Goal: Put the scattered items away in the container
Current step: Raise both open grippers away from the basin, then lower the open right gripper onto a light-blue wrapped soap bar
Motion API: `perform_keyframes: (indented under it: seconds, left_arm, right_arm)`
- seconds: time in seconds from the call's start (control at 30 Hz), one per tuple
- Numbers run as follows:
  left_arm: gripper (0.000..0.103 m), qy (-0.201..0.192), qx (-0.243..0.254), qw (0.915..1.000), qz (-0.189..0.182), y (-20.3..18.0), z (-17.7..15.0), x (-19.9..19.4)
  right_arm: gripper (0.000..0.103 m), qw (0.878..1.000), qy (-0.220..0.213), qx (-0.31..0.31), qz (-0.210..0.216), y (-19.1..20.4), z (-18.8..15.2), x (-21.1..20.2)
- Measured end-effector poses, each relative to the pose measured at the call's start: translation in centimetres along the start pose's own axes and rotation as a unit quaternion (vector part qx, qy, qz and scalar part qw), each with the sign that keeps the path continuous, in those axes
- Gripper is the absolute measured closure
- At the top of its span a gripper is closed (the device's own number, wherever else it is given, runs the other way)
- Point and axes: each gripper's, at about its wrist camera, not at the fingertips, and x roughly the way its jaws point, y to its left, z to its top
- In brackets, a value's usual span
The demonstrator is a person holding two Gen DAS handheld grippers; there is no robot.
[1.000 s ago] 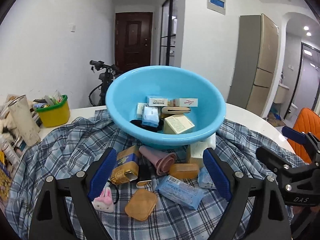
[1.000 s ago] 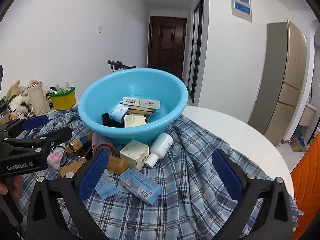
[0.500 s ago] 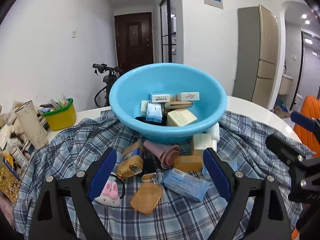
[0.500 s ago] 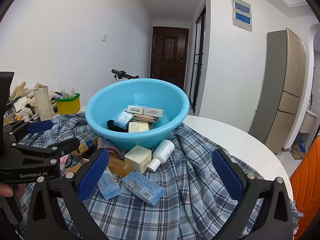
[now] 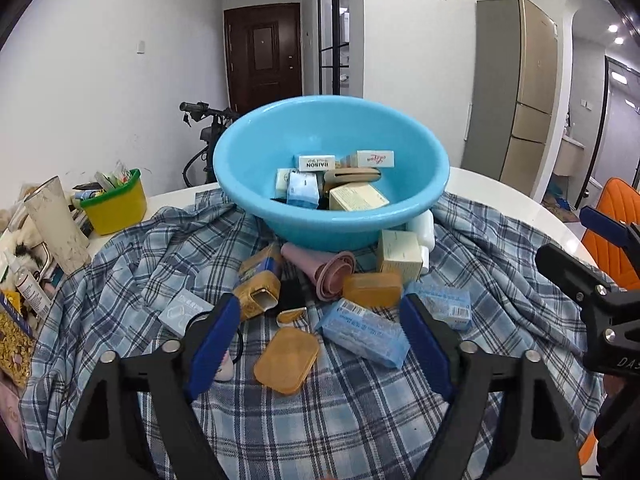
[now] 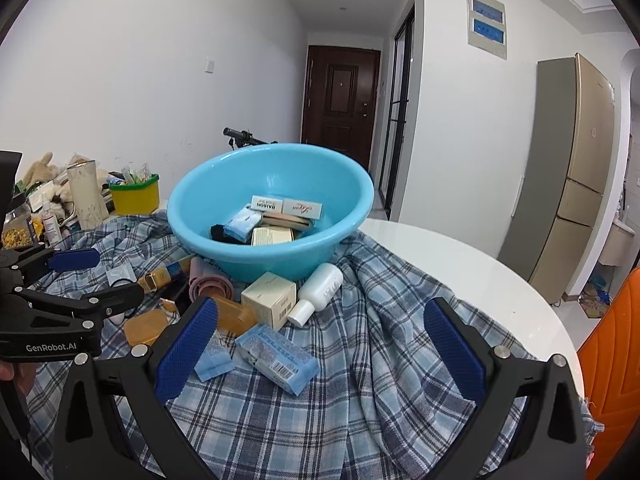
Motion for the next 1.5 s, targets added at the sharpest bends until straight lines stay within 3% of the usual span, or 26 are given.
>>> perform_keyframes:
  seconds: [0.23, 0.4, 0.57, 0.77, 0.97, 1.1, 1.27, 1.33, 1.5]
  left_arm:
    - [0.021, -0.024, -0.026, 0.9994, 0.003, 1.0, -0.2, -0.5]
    - [0.015, -0.049, -0.016, 0.9980, 0.037, 0.9, -0.2, -1.2]
    - [0.015, -0.034, -0.035, 0.9986, 0.019, 1.6, -0.3, -1.0]
    - [0.015, -0.014, -0.028, 0.9989, 0.036, 1.8, -0.8, -0.1]
    - [0.015, 0.027, -0.010, 0.9996, 0.002, 2.0, -1.4, 0.9]
    - [0.015, 0.037, 0.029, 0.9989, -0.005, 1.8, -1.8, 1.4]
    - [0.015, 0.063, 0.061, 0.9962, -0.006, 1.7, -2.0, 2.8]
    - [0.015, 0.074, 0.061, 0.9953, -0.011, 1.7, -2.2, 3.3]
    - [0.015, 0.087, 0.075, 0.9934, -0.002, 1.1, -2.8, 4.2]
  right_arm:
    - [0.000, 1.000, -0.013, -0.004, 0.005, 0.4, -0.5, 0.0]
    - [0.000, 0.999, 0.030, 0.014, 0.034, -0.4, -1.0, 1.5]
    - [0.000, 0.995, 0.076, 0.030, 0.064, -1.5, -1.7, 3.1]
    - [0.000, 0.989, 0.121, 0.035, 0.072, -2.2, -2.7, 5.1]
    - [0.001, 0.980, 0.146, -0.051, 0.126, -0.4, -3.2, 6.9]
    - [0.001, 0.966, 0.168, -0.112, 0.163, 0.0, -3.3, 8.1]
    - [0.002, 0.951, 0.185, -0.157, 0.192, 0.1, -3.4, 10.1]
    - [0.008, 0.946, 0.188, -0.172, 0.201, 0.3, -3.4, 10.8]
    - [0.012, 0.937, 0.202, -0.169, 0.230, 0.1, -3.4, 12.6]
